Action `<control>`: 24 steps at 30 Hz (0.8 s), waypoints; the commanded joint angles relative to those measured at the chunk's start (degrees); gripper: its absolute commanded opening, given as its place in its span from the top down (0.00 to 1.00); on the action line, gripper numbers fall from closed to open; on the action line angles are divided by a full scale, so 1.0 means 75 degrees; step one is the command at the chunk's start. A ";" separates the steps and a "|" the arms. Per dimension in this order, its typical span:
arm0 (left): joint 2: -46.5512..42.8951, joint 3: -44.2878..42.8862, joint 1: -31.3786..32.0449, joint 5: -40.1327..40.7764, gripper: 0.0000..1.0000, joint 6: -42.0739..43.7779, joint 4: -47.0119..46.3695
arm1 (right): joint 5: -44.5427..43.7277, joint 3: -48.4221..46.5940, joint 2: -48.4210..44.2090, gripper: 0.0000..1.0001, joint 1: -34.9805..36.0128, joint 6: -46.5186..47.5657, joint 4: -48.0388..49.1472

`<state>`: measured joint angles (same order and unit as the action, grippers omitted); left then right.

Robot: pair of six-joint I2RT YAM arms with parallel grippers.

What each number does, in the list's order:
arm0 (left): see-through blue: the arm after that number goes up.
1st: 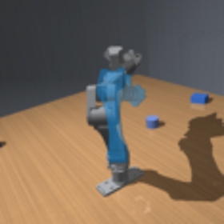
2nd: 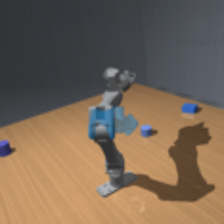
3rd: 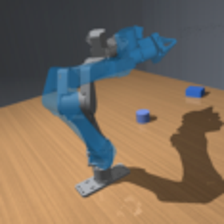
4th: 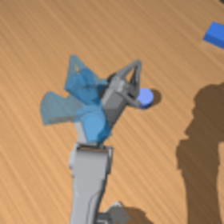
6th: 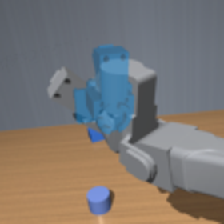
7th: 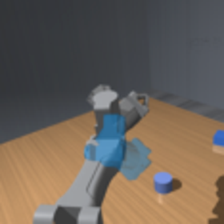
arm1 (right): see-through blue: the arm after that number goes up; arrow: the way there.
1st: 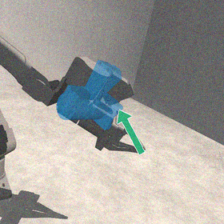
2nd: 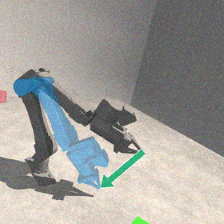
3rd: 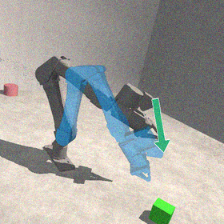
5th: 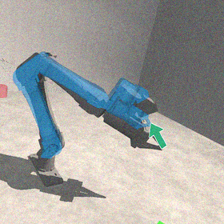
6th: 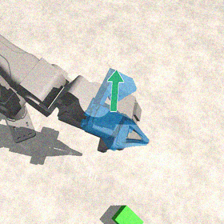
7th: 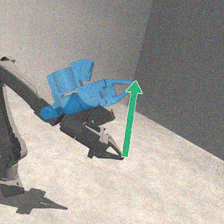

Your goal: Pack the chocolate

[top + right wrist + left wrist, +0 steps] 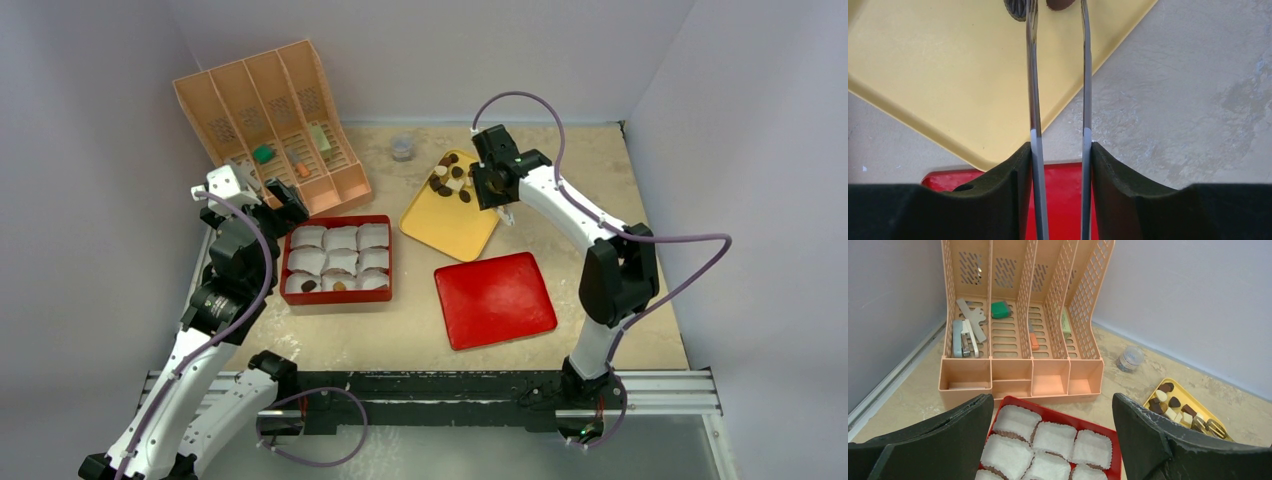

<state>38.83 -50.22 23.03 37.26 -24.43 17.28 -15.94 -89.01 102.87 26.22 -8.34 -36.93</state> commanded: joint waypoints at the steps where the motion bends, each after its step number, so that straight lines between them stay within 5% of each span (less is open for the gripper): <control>1: -0.0037 -0.0015 0.0015 -0.0057 0.12 0.0081 -0.0318 | -0.0090 -0.0064 0.0064 0.54 -0.0057 -0.0105 0.0260; 16: -0.0021 -0.0010 0.0012 -0.0065 0.12 0.0081 -0.0318 | 0.0130 -0.0014 0.0306 0.56 -0.0154 -0.0166 0.0307; 24: -0.0021 -0.0015 0.0012 -0.0058 0.12 0.0081 -0.0312 | 0.0230 -0.0039 0.0119 0.72 -0.0156 -0.0130 0.0258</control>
<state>38.83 -50.22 23.03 37.26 -24.43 17.28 -14.96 -88.68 105.93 25.32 -9.02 -36.10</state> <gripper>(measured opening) 0.880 0.376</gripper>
